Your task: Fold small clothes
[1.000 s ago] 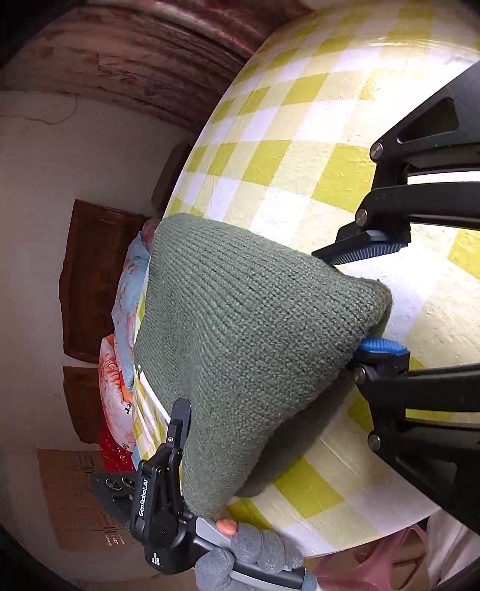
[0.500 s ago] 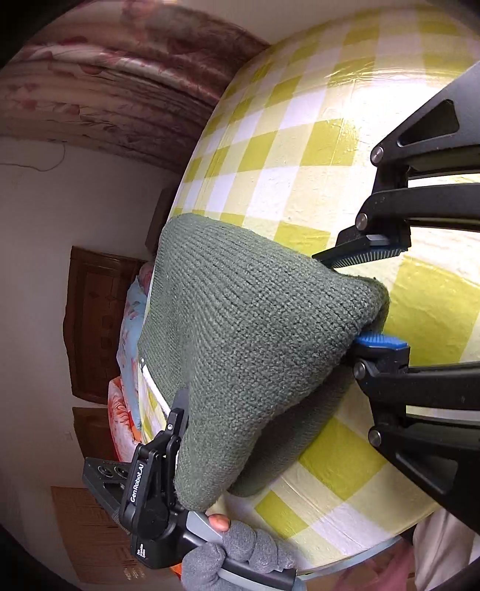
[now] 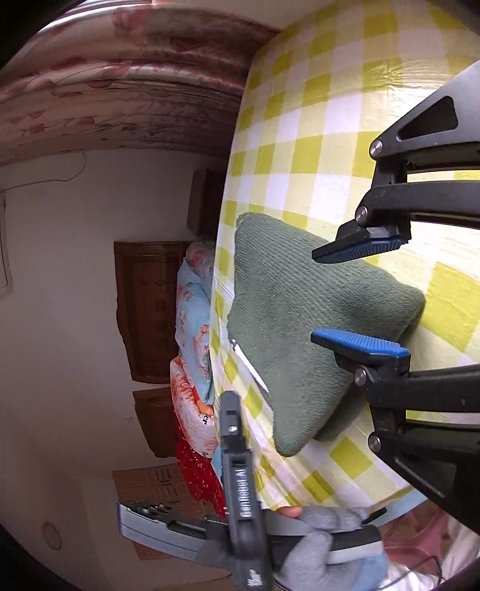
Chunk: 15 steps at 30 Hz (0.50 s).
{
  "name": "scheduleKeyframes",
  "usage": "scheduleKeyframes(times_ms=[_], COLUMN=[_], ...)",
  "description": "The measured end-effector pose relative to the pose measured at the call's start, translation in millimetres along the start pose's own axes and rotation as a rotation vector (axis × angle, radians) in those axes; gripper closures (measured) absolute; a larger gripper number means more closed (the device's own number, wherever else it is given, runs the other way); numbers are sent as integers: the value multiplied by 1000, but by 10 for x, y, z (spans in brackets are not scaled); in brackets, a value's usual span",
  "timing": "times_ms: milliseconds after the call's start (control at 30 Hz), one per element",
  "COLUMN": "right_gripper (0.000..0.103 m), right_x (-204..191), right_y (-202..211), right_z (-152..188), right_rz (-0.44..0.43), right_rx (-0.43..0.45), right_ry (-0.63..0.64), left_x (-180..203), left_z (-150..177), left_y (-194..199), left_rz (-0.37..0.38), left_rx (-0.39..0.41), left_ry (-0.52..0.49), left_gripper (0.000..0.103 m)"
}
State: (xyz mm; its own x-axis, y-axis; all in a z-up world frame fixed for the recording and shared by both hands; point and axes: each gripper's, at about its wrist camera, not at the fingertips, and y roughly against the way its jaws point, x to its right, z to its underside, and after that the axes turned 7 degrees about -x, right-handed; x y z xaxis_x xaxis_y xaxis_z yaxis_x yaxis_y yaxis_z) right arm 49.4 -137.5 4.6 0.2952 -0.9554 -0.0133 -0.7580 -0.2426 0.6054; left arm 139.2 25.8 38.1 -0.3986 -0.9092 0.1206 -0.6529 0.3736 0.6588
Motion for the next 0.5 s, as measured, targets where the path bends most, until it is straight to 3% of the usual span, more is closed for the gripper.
scheduleKeyframes(times_ms=[33, 100, 167, 200, 233, 500], right_gripper=[65, 67, 58, 34, 0, 0], right_x=[-40, -155, -308, -389, -457, -508], right_y=[-59, -177, -413, -470, -461, -290], right_z=[-34, -51, 27, 86, 126, 29], right_rz=[-3, -8, 1, 39, 64, 76], right_rx=[-6, -27, -117, -120, -96, -70], right_ry=[13, 61, 146, 196, 235, 237], left_x=[33, 24, 7, 30, 41, 129], left_z=[53, 144, 290, 356, 402, 445], left_y=[-73, -232, -405, -400, -365, -234], left_rz=[-10, -28, -62, -63, -64, -94], left_rx=[-24, -85, -148, -133, -113, -123], left_ry=[-13, -7, -12, -27, -41, -66], left_gripper=[67, 67, 66, 66, 66, 67])
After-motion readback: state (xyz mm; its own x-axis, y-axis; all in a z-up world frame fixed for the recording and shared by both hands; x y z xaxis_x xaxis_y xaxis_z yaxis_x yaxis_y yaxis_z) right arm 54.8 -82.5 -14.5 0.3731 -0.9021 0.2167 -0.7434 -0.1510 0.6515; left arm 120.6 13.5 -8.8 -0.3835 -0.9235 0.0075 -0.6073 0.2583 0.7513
